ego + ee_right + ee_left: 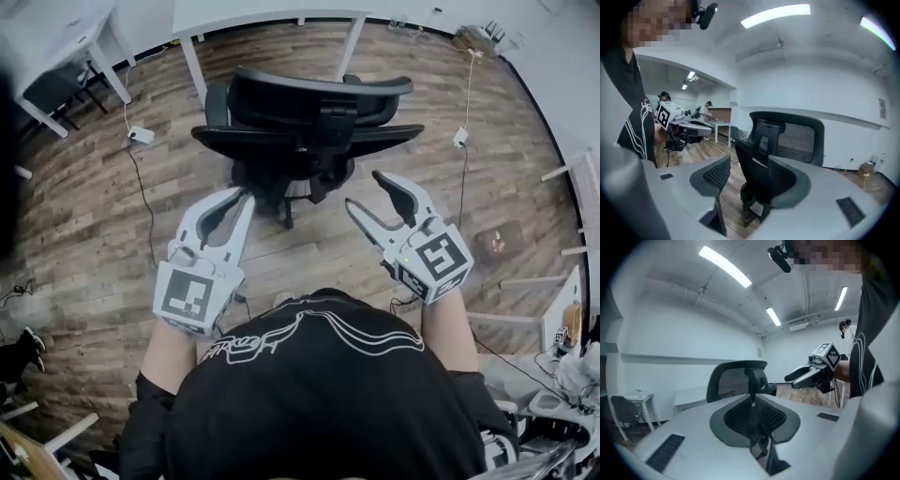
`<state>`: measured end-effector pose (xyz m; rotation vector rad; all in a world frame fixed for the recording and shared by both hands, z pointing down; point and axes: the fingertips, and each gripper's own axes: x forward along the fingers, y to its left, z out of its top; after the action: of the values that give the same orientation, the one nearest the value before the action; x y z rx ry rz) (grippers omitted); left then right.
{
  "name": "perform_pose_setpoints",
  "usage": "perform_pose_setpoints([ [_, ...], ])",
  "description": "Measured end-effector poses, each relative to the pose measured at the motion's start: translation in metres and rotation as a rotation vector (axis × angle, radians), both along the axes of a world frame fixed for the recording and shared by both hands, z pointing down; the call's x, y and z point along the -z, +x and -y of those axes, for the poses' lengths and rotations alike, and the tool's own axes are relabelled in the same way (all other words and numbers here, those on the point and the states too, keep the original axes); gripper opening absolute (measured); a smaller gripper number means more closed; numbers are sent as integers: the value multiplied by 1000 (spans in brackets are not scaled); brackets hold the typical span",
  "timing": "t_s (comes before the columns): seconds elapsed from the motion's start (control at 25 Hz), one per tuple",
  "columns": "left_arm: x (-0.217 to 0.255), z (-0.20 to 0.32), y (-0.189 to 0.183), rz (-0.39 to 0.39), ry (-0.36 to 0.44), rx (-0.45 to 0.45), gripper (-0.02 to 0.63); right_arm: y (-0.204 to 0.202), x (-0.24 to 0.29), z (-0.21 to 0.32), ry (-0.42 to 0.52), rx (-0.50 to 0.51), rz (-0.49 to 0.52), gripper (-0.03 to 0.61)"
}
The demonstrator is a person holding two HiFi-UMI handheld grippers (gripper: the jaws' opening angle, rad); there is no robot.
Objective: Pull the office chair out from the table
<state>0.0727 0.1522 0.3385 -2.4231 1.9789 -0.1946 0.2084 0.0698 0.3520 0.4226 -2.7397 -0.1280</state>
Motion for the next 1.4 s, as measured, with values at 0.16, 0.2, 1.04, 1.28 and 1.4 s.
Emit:
perform_pose_setpoints([
  [0.16, 5, -23, 35, 65, -9, -32, 20, -3, 1, -43, 9, 118, 5, 278],
  [0.2, 4, -28, 42, 70, -18, -31, 15, 0, 0, -48, 4, 123, 6, 278],
  [1.04, 0, -148, 242, -438, -133, -286, 6, 162, 20, -203, -275, 156, 298, 39],
  [1.28, 9, -170, 265, -443, -111, -295, 6, 176, 24, -228, -273, 197, 299, 36],
  [1.4, 10, -177, 276, -440, -129, -328, 6, 180, 29, -236, -274, 210, 313, 37],
])
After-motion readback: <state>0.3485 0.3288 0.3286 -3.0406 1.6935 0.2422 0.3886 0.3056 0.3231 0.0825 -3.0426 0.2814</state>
